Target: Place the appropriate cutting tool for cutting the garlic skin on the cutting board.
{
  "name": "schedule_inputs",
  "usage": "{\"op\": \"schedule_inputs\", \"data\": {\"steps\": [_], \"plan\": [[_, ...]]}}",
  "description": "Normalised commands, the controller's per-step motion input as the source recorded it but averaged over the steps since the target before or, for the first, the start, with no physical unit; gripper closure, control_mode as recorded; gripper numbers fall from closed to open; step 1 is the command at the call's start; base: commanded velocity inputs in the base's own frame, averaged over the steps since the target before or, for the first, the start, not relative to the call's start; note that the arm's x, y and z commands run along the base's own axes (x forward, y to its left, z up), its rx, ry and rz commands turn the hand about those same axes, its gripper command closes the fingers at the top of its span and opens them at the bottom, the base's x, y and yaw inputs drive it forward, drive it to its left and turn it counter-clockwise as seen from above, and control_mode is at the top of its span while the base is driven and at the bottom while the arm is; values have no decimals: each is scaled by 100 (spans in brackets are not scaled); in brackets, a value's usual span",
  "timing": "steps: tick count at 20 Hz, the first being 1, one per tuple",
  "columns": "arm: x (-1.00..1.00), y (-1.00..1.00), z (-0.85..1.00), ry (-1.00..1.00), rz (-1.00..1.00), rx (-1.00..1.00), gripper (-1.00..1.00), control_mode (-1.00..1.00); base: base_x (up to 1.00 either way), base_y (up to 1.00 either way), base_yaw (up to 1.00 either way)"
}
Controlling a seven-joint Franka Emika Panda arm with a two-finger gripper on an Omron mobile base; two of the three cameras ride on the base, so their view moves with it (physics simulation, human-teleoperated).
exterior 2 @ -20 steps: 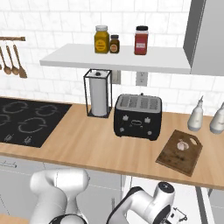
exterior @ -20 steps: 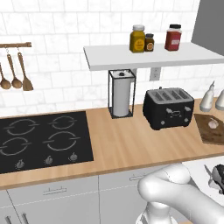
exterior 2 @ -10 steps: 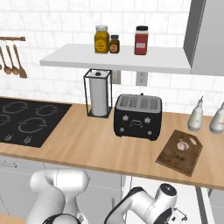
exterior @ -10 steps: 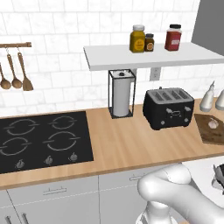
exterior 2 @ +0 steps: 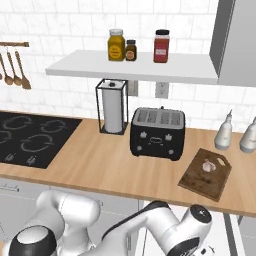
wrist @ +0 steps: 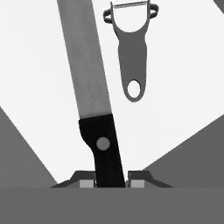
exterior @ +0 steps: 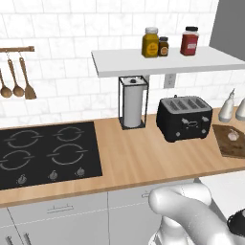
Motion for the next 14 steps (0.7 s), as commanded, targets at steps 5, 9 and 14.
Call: {"op": "schedule_inputs", "data": {"steps": [5,9,14], "plan": [[-10,15,97,1,-5,7,100,-100,0,0,0],[0,0,100,1,0,2,100,-100,0,0,0],[19,-9,95,0,0,0,100,-100,0,0,0]]}}
